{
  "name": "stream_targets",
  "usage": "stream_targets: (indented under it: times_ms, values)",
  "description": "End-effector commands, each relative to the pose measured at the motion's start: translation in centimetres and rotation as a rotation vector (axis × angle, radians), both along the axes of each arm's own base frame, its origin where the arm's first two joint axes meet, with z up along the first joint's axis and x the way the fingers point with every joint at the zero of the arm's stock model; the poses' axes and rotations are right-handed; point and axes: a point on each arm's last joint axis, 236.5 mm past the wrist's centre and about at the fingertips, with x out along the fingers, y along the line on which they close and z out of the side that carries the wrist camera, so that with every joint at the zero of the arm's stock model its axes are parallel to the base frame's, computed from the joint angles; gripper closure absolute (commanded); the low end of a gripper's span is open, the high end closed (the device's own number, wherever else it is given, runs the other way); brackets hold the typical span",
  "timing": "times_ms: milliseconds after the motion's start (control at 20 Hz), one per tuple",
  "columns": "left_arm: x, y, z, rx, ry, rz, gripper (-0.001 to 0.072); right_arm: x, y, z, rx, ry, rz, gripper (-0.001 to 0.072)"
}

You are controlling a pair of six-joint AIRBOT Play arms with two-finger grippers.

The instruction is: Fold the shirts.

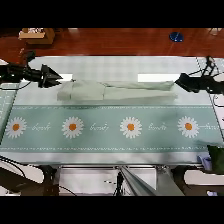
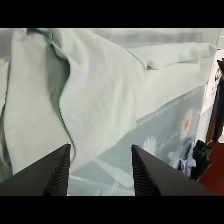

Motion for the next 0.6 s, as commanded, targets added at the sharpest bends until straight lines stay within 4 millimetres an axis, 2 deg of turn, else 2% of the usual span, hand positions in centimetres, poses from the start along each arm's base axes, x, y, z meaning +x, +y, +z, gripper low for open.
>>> stream_targets:
  times_ms: [0,50,100,200,300,400,550]
  values:
    - [-1.0,1.1,2.3,-0.005,-0.019,-0.007,0.0257,-3.2,-4.6,0.0,-0.026,0.102,-0.115,0.0240]
    - [-1.0,1.1,2.6,-0.004,-0.024,-0.009,0.0257,-3.7,-5.4,-0.2,0.031,0.118,-0.171,0.0234]
    - [-1.0,0.9,2.6,-0.004,-0.025,-0.012,0.0257,-3.7,-5.8,-0.2,0.086,0.115,-0.207,0.0199]
    - [-1.0,0.5,2.6,-0.003,-0.025,-0.022,0.0257,-2.9,-5.2,-0.1,0.221,0.080,-0.226,0.0177]
    - [-1.1,-0.2,2.6,0.000,-0.040,-0.047,0.0258,-1.9,-3.7,-0.5,0.321,0.056,-0.207,0.0163]
    - [-1.0,-1.0,2.5,0.003,-0.044,-0.062,0.0258,-1.4,-1.9,-2.2,0.380,0.088,-0.197,0.0130]
    - [-1.2,-2.3,2.5,0.005,-0.058,-0.101,0.0259,-0.4,1.5,-5.0,0.434,0.130,-0.163,0.0130]
